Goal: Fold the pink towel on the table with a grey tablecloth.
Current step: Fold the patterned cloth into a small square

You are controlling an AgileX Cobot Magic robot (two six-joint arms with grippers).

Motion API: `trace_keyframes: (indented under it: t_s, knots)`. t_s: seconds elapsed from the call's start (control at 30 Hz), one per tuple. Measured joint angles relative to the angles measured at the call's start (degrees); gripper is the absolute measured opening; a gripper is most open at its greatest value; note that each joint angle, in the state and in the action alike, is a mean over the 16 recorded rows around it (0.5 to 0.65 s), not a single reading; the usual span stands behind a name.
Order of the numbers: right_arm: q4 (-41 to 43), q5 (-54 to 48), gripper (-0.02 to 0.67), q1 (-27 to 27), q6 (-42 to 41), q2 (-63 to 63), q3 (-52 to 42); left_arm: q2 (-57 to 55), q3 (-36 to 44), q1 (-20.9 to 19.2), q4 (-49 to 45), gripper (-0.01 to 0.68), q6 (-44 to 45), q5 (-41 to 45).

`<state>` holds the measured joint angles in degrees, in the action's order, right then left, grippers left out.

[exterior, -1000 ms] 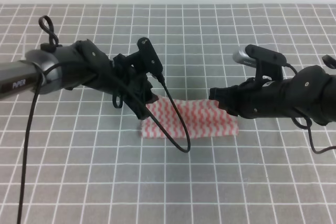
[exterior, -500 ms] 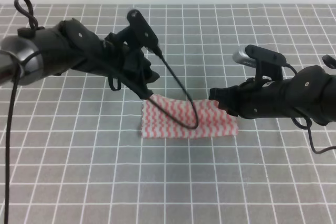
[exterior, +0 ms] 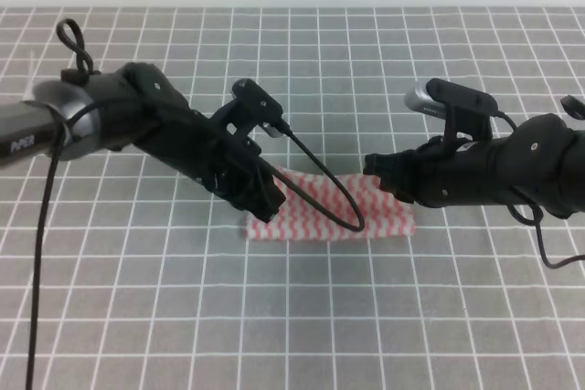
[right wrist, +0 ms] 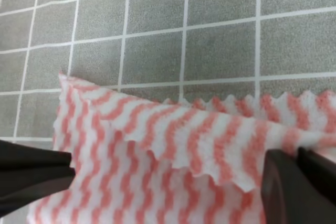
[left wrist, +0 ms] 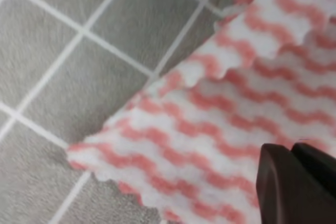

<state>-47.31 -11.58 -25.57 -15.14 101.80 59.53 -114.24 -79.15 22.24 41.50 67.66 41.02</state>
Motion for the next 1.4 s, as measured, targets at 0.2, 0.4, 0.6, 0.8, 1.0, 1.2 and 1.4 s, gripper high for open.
trace_keyframes:
  t_s: [0.2,0.4,0.6,0.8,1.0,1.2,1.4]
  knots:
    - [-0.06,-0.12,-0.015,0.0,0.06,-0.02,0.0,-1.18,0.0,0.0,-0.04,0.001,-0.74,1.32]
    - [-0.12,-0.26,-0.015,0.01,0.2,-0.05,0.0,-1.6,-0.02,0.0,-0.1,0.0,-0.81,2.3]
    - [-0.15,-0.56,-0.015,0.0,0.26,0.0,0.0,-1.75,-0.07,0.0,-0.18,0.0,-0.95,2.55]
    - [-0.16,-0.99,-0.015,-0.01,0.29,0.05,0.01,-1.89,-0.09,0.0,-0.27,0.0,-1.17,2.56]
    - [-0.3,-1.4,-0.014,0.36,0.29,0.02,0.0,-2.55,-0.04,0.0,-0.25,0.0,-1.37,3.1]
    - [-0.64,-2.16,-0.014,1.32,0.29,0.02,0.0,-3.36,-0.04,0.0,-0.19,0.0,-1.47,3.54]
    - [-1.14,-3.1,-0.014,2.34,0.28,0.38,0.01,-3.93,-0.11,0.0,-0.13,-0.001,-1.48,3.94]
